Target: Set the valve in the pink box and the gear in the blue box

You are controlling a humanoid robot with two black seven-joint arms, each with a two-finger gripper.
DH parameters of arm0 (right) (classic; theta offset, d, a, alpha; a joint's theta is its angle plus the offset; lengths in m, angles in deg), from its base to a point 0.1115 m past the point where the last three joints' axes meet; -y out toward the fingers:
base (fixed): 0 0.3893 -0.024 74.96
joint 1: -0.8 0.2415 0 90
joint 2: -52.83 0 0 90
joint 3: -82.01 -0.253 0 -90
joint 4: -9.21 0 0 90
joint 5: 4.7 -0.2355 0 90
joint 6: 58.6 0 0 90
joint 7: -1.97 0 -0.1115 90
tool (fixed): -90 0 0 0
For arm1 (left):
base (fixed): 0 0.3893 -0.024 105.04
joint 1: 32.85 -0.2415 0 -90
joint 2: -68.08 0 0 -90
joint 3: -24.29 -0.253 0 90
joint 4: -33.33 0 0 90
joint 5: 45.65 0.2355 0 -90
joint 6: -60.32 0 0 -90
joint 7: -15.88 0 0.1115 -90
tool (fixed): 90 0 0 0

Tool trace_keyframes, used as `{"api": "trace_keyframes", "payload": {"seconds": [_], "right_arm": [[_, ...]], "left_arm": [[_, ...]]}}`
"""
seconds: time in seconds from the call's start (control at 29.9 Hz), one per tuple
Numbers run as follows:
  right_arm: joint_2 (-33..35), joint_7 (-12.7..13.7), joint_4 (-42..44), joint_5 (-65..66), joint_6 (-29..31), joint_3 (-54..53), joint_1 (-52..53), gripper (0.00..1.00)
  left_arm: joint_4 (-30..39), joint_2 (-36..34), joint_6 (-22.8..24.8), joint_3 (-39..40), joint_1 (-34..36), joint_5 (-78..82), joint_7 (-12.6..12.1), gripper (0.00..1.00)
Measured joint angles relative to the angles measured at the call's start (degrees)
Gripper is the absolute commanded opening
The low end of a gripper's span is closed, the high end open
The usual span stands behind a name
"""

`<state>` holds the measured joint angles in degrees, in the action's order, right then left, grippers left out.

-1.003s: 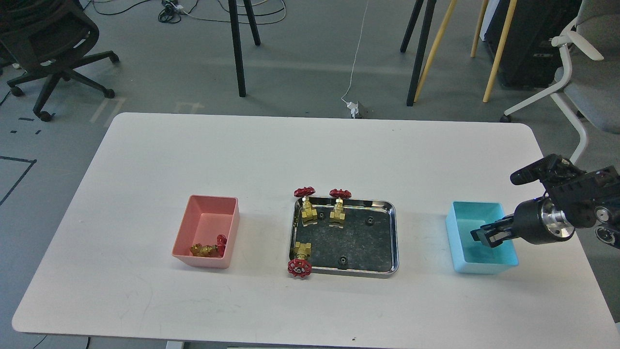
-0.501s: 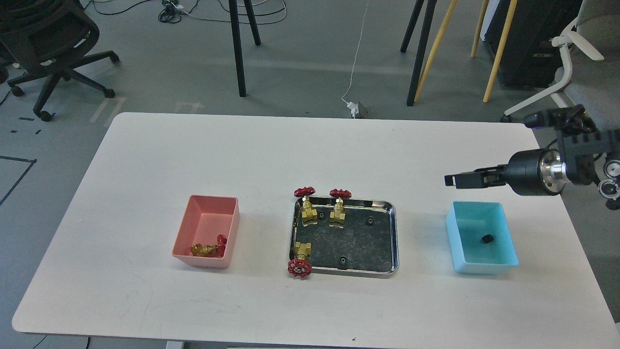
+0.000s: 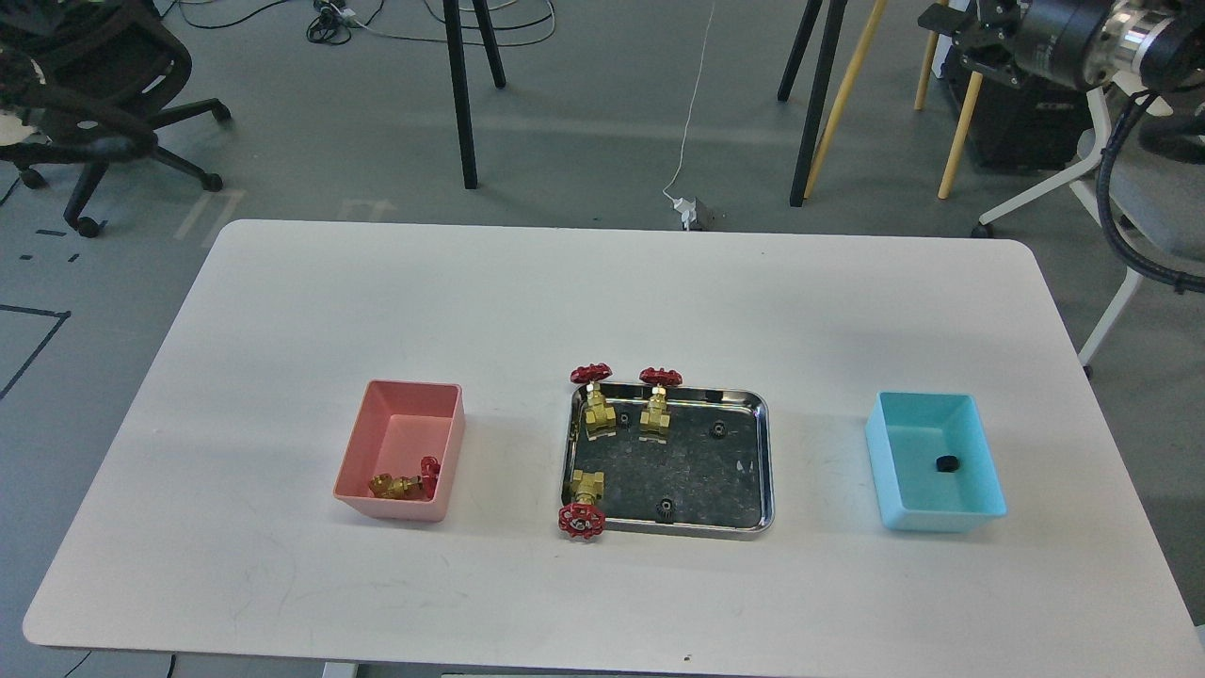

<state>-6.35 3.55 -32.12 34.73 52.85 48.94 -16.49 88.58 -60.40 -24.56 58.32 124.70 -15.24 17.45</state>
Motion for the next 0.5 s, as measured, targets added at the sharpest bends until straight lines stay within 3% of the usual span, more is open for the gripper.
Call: {"api": "trace_keyframes", "payload": {"seconds": [0.17, 0.33, 0.4, 0.5], "right_arm": [[-12.0, 3.0, 15.5, -0.5, -7.7, 1.9, 6.6, 0.82], [-25.1, 3.0, 34.0, -0.7, -11.4, 6.1, 11.2, 0.83], [-27.6, 2.5, 37.5, -0.9, -13.6, 6.6, 11.6, 0.94], [-29.0, 2.3, 38.7, -1.6, -18.4, 6.6, 11.9, 0.99]], "left_arm": [[-9.2, 8.7, 0.4, -2.5, 5.9, -0.6, -2.9, 0.93], [-17.7, 15.8, 1.4, -6.8, 9.0, 1.6, -3.7, 0.93], [-18.9, 17.6, 1.5, -8.3, 10.3, 2.3, -3.4, 0.93], [-19.2, 18.9, 1.5, -8.7, 10.9, 2.5, -3.3, 0.93]]}}
